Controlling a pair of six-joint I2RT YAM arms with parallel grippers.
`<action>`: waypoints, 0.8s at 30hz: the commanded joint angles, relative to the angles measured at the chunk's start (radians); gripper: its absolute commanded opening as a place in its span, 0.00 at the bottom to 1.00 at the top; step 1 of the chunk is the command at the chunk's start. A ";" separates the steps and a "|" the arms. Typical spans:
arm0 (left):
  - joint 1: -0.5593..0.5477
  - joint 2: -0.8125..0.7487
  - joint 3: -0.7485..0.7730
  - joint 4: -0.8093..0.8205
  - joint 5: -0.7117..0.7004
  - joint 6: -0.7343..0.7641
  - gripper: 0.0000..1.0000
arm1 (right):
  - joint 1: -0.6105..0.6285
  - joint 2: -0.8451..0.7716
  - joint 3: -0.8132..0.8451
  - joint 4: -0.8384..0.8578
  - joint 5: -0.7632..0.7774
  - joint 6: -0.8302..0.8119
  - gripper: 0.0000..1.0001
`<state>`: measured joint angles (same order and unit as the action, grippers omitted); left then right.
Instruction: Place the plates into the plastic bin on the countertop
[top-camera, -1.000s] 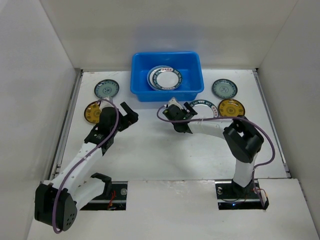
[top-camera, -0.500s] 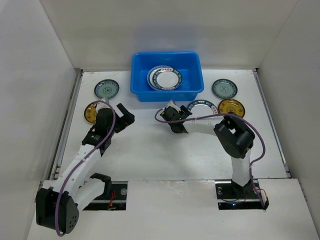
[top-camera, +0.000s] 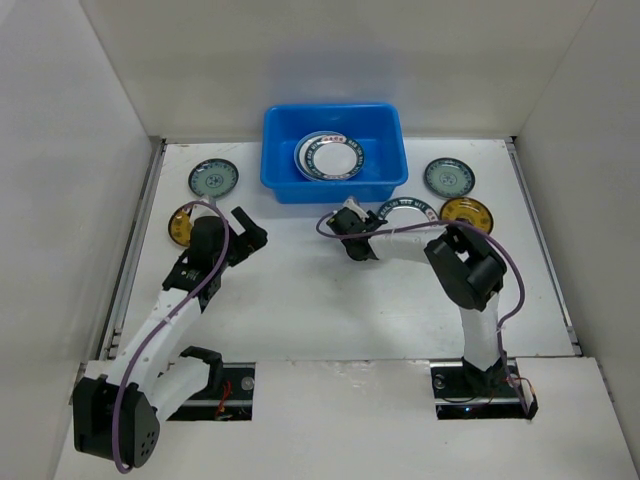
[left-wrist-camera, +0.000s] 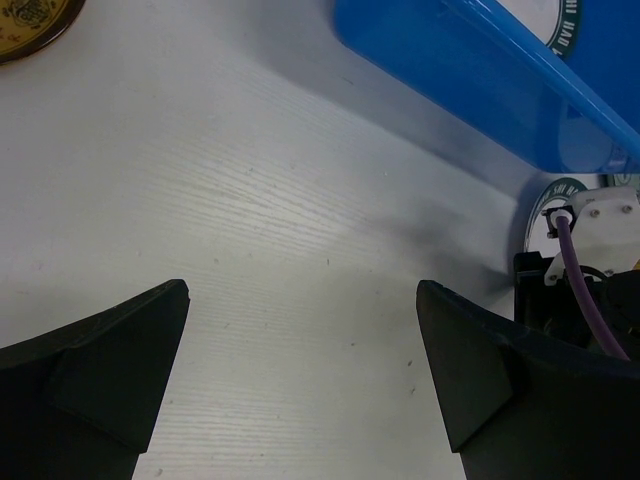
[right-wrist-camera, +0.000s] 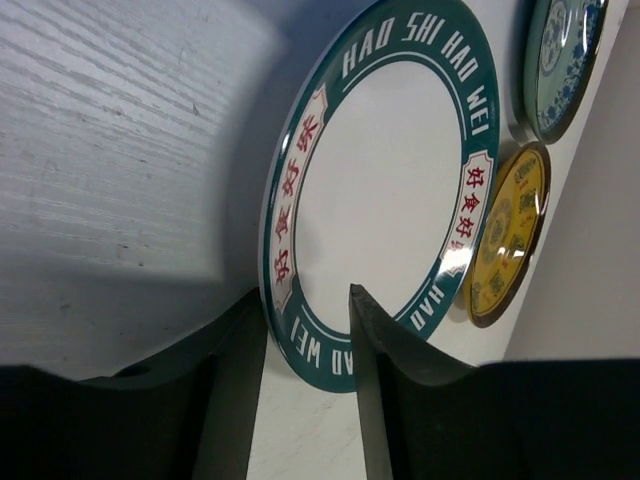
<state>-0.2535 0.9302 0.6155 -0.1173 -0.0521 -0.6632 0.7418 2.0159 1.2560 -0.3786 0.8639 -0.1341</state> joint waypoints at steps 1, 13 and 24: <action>0.006 -0.031 -0.005 0.010 0.014 0.014 1.00 | -0.008 0.017 0.034 -0.009 0.009 0.005 0.38; 0.003 -0.036 -0.003 0.008 0.014 0.014 1.00 | 0.014 -0.078 0.033 -0.094 -0.038 0.045 0.00; -0.013 -0.031 0.020 0.010 -0.002 0.005 1.00 | 0.159 -0.387 0.285 -0.364 -0.322 0.100 0.00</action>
<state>-0.2584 0.9146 0.6155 -0.1211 -0.0528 -0.6628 0.8757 1.7168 1.4086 -0.6693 0.6170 -0.0536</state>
